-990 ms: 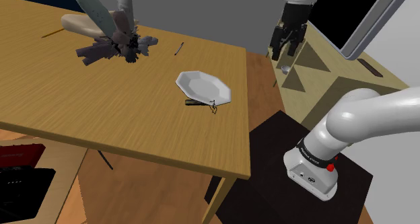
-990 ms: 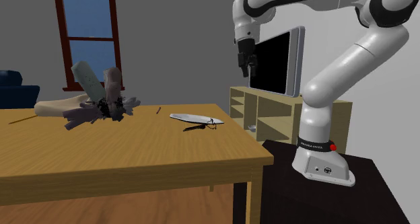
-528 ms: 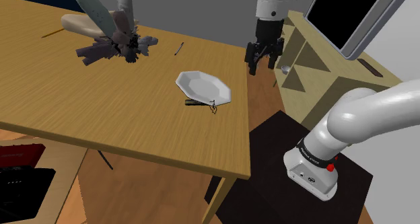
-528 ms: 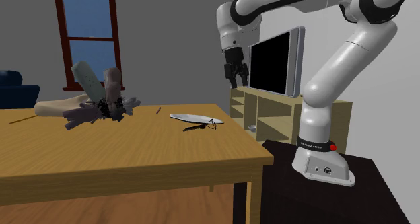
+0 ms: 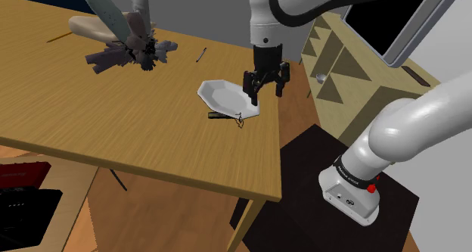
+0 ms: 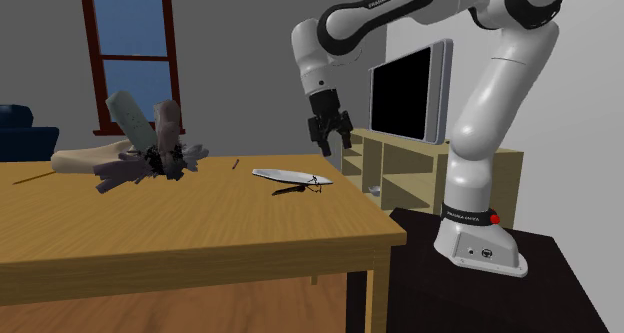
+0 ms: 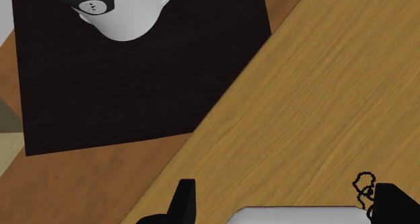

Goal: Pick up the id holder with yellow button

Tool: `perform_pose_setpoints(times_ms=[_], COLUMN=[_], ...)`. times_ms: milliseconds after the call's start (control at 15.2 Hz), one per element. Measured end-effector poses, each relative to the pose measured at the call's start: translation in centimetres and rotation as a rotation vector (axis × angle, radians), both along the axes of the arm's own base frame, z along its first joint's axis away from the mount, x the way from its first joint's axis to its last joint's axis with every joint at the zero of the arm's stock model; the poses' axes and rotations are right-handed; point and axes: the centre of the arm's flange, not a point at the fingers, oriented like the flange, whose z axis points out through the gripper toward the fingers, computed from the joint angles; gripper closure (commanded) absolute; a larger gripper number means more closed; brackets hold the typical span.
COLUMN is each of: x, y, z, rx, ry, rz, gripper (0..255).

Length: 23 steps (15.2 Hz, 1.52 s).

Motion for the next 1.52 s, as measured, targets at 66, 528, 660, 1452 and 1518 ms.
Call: perform_pose_setpoints(times_ms=[66,528,660,1452,1518], x=[0.3,2.6,2.6,2.6,2.6], y=[1.0,6.8,7.0,6.9,6.9], z=[-0.9,-5.8,-7.0,-9.4,-9.4], rx=[-0.005,-0.032,-0.032,-0.032,-0.032], ry=[0.008,0.049,0.05,0.05,0.05], rz=[-0.006,-0.038,-0.04,-0.04,-0.04], gripper=[0,0,0,255,255])
